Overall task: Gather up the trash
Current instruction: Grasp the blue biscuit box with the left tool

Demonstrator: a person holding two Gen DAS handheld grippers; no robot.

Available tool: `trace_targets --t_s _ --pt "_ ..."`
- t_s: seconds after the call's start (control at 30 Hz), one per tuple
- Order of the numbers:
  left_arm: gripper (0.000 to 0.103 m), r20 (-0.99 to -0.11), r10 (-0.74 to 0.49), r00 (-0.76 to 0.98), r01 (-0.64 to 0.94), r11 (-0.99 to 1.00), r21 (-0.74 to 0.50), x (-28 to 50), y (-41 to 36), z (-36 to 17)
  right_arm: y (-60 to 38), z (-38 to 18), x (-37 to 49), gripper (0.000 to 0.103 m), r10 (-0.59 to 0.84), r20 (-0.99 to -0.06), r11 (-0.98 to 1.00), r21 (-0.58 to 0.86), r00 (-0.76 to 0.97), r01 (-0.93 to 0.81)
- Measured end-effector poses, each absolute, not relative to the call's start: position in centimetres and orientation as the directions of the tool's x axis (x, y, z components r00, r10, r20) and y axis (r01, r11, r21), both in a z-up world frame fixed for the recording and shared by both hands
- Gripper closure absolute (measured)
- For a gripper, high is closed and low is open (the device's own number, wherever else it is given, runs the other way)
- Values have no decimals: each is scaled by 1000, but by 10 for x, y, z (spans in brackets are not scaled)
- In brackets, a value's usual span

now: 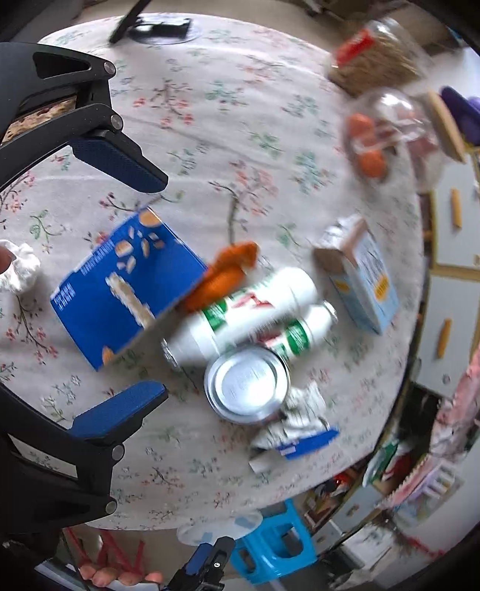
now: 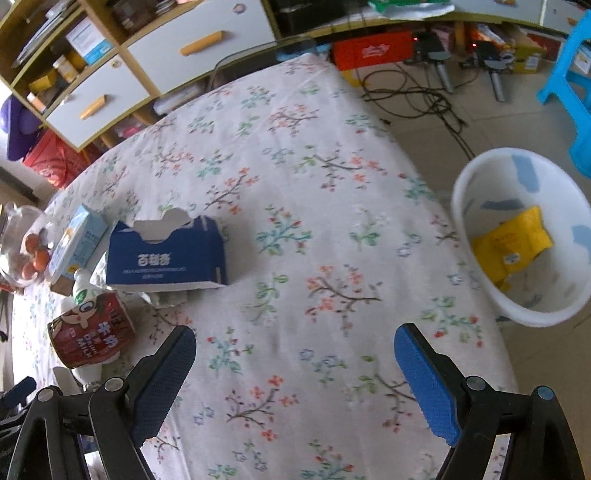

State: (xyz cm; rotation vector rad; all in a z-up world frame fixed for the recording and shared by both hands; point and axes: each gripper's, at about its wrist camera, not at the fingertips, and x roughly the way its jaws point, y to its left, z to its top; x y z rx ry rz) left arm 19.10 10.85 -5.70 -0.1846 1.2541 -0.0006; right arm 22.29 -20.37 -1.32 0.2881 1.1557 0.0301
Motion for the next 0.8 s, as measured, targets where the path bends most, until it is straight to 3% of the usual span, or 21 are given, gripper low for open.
trace_targets --t_s 0.27,0.4,0.43,0.8 --pt "2 -959 -163 233 -192 959 -210 183 121 -81 -185 -21 230 12 183 -903 963 244 389 114" --pt "25 -946 -242 216 -253 922 -294 179 132 -93 -177 -24 235 12 202 -903 958 263 379 115" --pt "27 -943 -245 227 -258 918 -301 178 134 -92 -175 -25 237 12 208 -902 956 269 378 116" --pt "29 -918 -165 360 -184 952 -244 170 139 -54 -147 -23 256 12 242 -885 953 295 397 76"
